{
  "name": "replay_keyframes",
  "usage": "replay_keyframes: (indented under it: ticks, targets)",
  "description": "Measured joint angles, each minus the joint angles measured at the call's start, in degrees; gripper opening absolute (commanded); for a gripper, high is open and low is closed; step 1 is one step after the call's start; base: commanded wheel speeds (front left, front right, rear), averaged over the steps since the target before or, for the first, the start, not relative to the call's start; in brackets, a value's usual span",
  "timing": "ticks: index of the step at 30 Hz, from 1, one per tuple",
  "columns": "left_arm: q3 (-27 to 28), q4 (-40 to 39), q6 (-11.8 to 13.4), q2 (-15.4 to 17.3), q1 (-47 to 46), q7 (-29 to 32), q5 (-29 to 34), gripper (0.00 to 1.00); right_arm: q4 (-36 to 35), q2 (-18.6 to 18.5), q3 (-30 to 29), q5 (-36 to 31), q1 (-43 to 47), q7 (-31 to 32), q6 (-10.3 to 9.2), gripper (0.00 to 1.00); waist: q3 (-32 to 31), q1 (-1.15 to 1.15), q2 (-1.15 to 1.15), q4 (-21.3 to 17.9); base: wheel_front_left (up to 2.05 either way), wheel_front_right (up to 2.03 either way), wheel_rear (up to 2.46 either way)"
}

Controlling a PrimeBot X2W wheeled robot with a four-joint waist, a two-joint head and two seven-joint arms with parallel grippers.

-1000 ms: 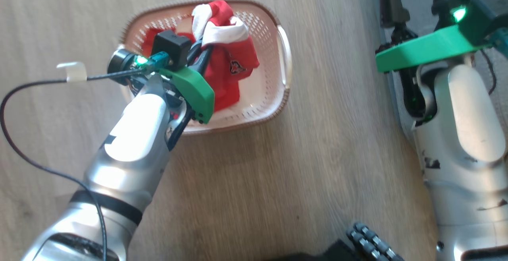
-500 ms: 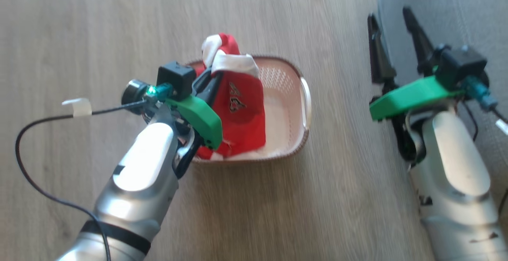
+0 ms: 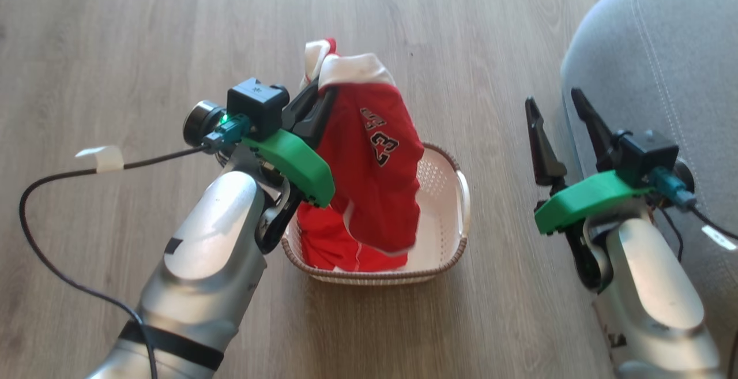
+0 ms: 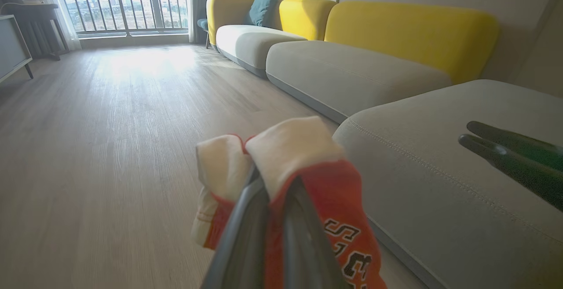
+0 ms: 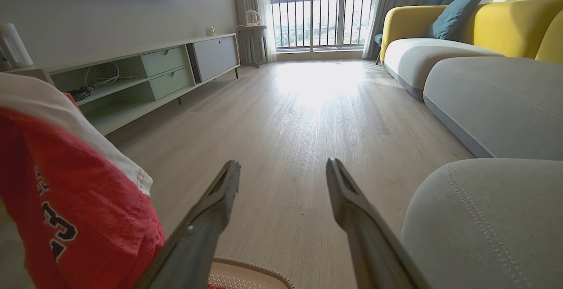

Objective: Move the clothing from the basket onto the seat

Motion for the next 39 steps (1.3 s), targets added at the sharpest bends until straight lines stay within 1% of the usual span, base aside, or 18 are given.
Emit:
replay_keyframes:
  ticks: [6, 10, 17, 26, 29, 36, 39]
  targets:
    - [0.01, -3.80, 0.00, -0.03, -0.16, 0.00, -1.12, 0.00, 0.37, 0.05, 0.10, 0.00, 2.27, 0.00, 0.00, 1.00, -2.32, 0.00, 0.00, 1.27, 0.00, 0.00, 0.00]
    - [0.11, -4.97, 0.00, -0.03, -0.93, 0.00, -1.15, 0.00, 0.47, 0.11, 0.12, 0.00, 3.07, 0.00, 0.00, 1.00, -2.98, 0.00, 0.00, 1.72, 0.00, 0.00, 0.00]
    - [1.01, -7.97, 0.00, -0.10, -4.41, -0.01, -1.35, 0.00, 0.55, 0.22, 0.18, 0.02, 3.16, 0.00, 0.00, 1.00, -3.60, 0.00, 0.00, 2.01, 0.00, 0.00, 0.00]
    - [1.19, -8.27, 0.00, -0.12, -4.69, -0.01, -1.99, 0.00, 0.64, 0.35, 0.75, 0.45, 4.31, 0.00, 0.00, 1.00, -3.82, 0.00, 0.00, 1.99, 0.00, 0.00, 0.00]
    - [0.79, -8.51, 0.00, -0.13, -4.69, -0.01, -2.01, 0.00, -1.62, 0.47, 3.30, 1.91, 4.28, 0.00, 0.00, 1.00, -3.82, 0.00, 0.00, 2.15, 0.00, 0.00, 0.00]
    - [-1.00, -8.94, 0.00, -0.13, -4.68, -0.01, -2.58, 0.00, -9.06, 0.99, 12.28, 5.69, 3.93, 0.00, 0.00, 1.00, -3.57, 0.00, 0.00, 2.83, 0.00, 0.00, 0.00]
    - [-2.01, -8.96, 0.00, -0.13, -4.68, -0.01, -2.94, 0.00, -10.07, 1.00, 15.47, 5.89, 3.04, 0.00, 0.00, 1.00, -3.38, 0.00, 0.00, 3.24, 0.00, 0.00, 0.00]
